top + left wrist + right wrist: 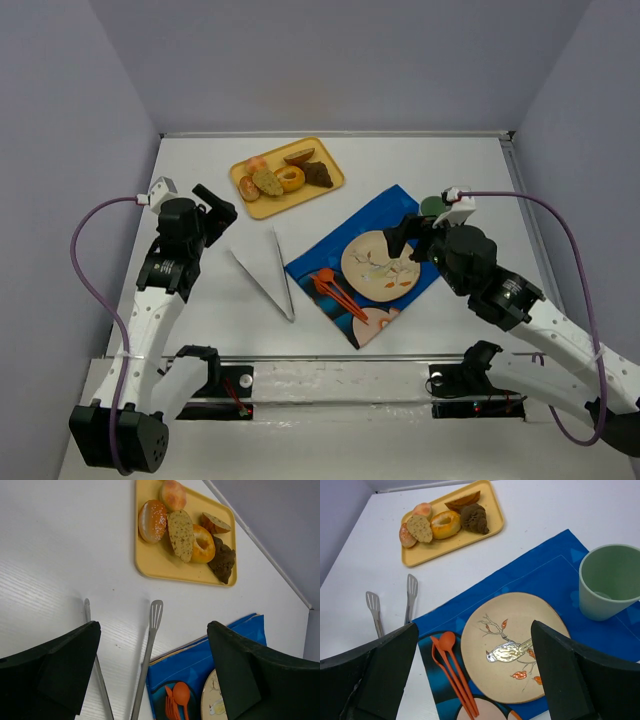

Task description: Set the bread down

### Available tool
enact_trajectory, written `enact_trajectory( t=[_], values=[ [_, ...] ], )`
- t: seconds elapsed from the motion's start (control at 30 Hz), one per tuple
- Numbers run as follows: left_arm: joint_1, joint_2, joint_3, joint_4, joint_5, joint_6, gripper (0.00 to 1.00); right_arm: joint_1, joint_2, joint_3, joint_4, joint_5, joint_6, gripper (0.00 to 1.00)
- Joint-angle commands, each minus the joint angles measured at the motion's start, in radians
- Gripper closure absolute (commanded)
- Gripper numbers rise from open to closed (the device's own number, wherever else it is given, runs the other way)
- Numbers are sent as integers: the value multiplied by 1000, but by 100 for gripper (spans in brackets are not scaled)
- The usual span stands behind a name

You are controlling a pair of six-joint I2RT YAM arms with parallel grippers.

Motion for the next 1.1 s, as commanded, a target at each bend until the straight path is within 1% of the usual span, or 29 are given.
enact_trajectory(
  t=[0.0, 0.03, 0.17, 0.27, 0.33, 0.43, 0.5, 0.57, 0.6, 0.63, 0.7, 0.8, 0.9, 1.07],
  values=[
    [0, 3, 39, 9, -9, 7, 1, -1, 12, -7, 4, 7, -35, 0],
    [0, 4, 38, 9, -6, 5, 1, -1, 18, -3, 4, -25, -43, 0],
    [0, 3, 33, 1, 4, 5, 1, -1, 38, 1, -2, -48, -35, 0],
    [-5, -15, 10, -2, 51, -1, 1, -1, 55, -6, -6, -31, -35, 0],
    [-21, -28, -29, -10, 53, -10, 1, -1, 73, -11, -18, 7, -8, 0],
    [-90, -35, -82, -45, 53, -38, 1, -1, 85, -33, -22, 9, 29, 0],
    [-179, -34, -108, -79, 51, -85, 1, -1, 96, -48, -22, 0, 48, 0],
    [-257, -37, -149, -95, 18, -133, 1, -1, 110, -62, -24, -8, 57, 0],
    [-343, -32, -161, -117, 4, -160, 1, -1, 119, -71, -25, -17, 64, 0],
    [-382, -28, -172, -129, -8, -211, 1, -1, 125, -75, -29, -23, 69, 0],
    [-467, -6, -194, -181, -50, -255, 1, -1, 142, -88, -29, -34, 89, 0],
    [-514, 8, -232, -182, -75, -332, 1, -1, 156, -106, -33, -53, 100, 0],
    [-537, 14, -264, -105, -47, -354, 1, -1, 150, -125, -33, -57, 100, 0],
    [-569, 84, -267, -126, -64, -380, 1, -1, 119, -145, -33, -31, 88, 0]
  ],
)
